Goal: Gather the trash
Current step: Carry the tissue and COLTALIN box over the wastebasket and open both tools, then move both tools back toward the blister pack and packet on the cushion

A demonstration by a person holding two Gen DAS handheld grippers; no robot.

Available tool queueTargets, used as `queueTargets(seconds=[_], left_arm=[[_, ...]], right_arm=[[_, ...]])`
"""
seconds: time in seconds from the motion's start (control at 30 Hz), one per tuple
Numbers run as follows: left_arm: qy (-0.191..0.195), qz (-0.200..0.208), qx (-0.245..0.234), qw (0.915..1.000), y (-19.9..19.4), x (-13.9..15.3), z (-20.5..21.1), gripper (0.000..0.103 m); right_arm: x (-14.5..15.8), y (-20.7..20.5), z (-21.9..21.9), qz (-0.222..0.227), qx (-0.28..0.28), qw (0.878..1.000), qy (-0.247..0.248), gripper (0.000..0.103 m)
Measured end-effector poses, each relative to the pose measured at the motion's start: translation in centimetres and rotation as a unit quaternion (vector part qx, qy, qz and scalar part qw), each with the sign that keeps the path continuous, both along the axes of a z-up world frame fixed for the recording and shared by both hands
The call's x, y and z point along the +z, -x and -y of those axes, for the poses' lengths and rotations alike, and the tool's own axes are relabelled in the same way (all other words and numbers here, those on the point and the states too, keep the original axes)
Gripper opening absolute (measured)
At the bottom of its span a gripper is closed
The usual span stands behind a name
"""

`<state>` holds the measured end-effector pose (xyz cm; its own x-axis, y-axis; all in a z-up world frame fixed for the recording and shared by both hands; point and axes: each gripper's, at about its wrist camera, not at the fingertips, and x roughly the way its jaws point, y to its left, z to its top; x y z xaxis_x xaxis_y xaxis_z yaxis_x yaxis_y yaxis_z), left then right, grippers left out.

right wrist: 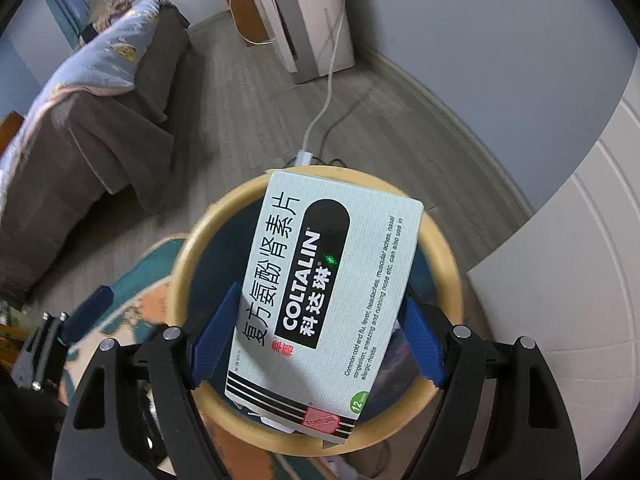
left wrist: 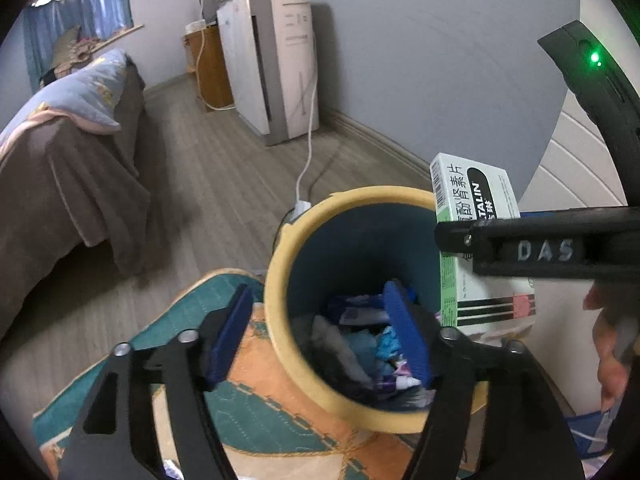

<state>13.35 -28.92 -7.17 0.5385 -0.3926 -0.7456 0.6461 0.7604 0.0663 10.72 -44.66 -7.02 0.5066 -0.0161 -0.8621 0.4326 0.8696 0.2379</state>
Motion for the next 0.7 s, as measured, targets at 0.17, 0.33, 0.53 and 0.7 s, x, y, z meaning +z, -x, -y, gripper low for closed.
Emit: queueTargets(seconds=[0.17, 0.33, 0.53, 0.7], left_arm=[[0.01, 0.004, 0.011, 0.9999, 0.1, 0.5, -1.5, 0.082], [0.014, 0.0, 0.028, 0.9995, 0.1, 0.2, -3.0, 0.089], [0.019, -0.015, 0.05, 0.9984, -0.2, -0.1, -4.4, 0.092], [0.023, -0.01, 0.058, 0.998, 0.0, 1.0, -5.9, 0.092]], right_arm=[[0.7, -0.1, -0.1, 0.024, -0.004, 0.999, -0.02, 0.087], [0.9, -0.2, 0.1, 0.028, -0.011, 0.999, -0.02, 0.093], [1.1, -0.4, -0.3, 0.023, -0.009, 1.0, -0.007, 0.097], [2.2, -0.3, -1.3, 0.024, -0.008, 1.0, 0.005, 0.097]])
